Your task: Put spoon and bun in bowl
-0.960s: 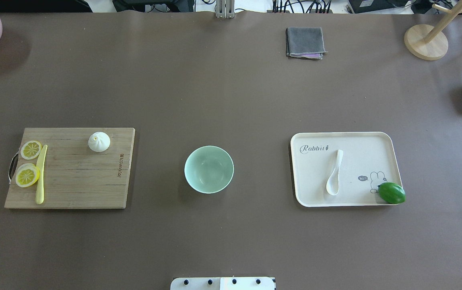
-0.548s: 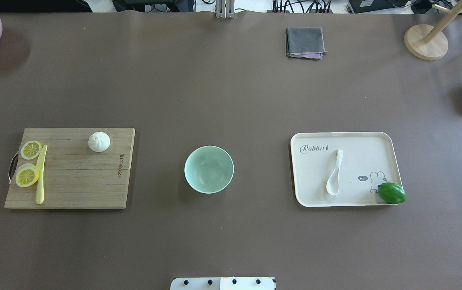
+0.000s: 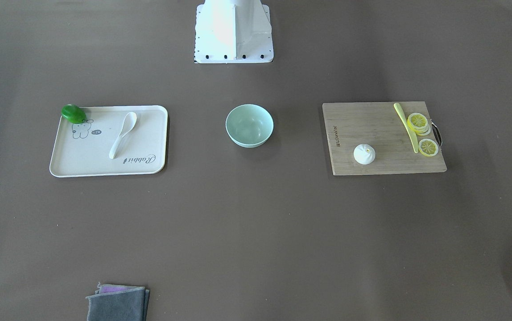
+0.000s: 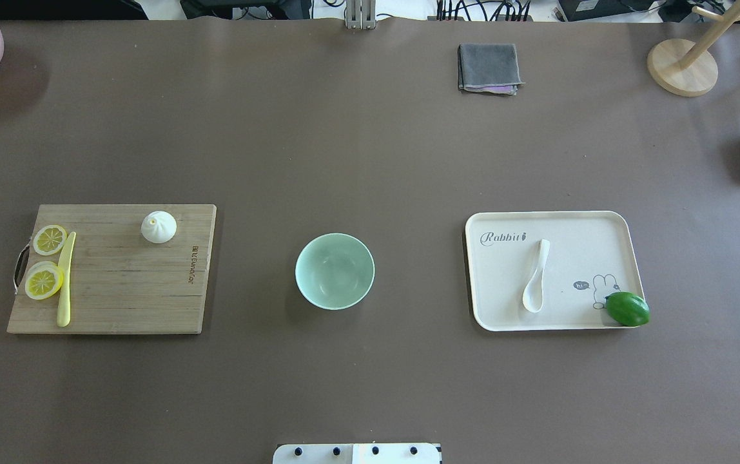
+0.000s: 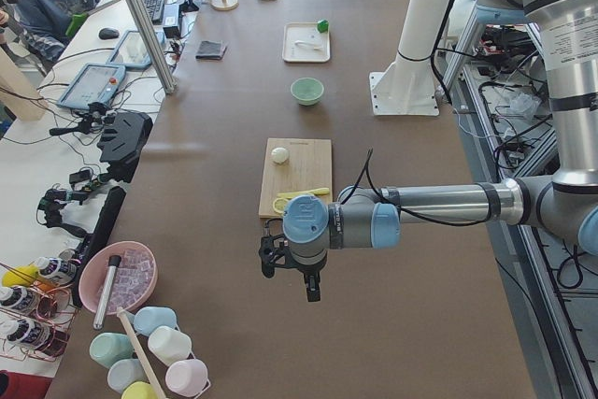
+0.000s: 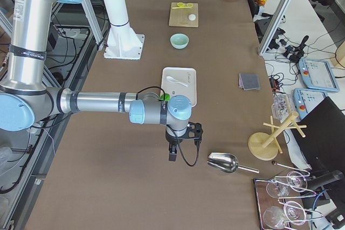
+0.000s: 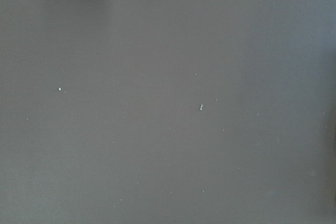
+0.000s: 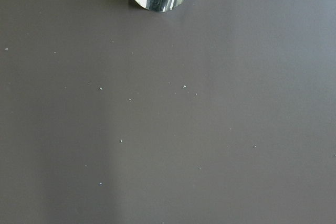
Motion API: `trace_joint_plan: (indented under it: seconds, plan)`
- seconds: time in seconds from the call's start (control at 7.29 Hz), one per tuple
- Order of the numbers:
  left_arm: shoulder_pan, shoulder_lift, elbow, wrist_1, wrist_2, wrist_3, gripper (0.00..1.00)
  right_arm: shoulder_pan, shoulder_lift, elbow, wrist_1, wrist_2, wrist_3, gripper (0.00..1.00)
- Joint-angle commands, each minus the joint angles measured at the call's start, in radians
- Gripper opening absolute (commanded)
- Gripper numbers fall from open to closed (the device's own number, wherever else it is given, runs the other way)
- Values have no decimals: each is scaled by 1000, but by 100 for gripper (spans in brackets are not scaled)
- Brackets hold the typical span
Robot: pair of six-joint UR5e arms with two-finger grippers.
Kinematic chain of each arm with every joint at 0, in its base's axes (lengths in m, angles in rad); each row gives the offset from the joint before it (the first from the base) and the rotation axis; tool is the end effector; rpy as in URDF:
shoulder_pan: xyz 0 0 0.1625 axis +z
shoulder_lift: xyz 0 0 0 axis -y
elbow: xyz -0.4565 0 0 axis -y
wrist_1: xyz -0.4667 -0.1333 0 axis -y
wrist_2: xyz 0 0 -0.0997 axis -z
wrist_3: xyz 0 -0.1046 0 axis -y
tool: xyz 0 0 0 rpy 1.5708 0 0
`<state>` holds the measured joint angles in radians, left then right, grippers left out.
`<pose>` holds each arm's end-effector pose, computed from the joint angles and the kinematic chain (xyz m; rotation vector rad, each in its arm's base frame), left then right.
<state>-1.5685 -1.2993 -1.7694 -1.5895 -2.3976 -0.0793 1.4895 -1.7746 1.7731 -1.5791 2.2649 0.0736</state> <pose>-0.0553 -0.4389 0.7124 -0.0848 0.8241 -0.0950 0.0277 -0.4770 0.6916 -0.0631 -0.6913 -0.0040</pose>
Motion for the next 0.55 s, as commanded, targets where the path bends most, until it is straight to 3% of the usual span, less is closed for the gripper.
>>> trace_joint_plan:
  seconds: [0.0,0.41]
  plan:
    - [1,-2,-1,-4,0,0,99,0,3,9,2,-10,0,100]
    - [1,-2,-4,-3,0,-2,99,-12,37,-46,2,-8,12,100]
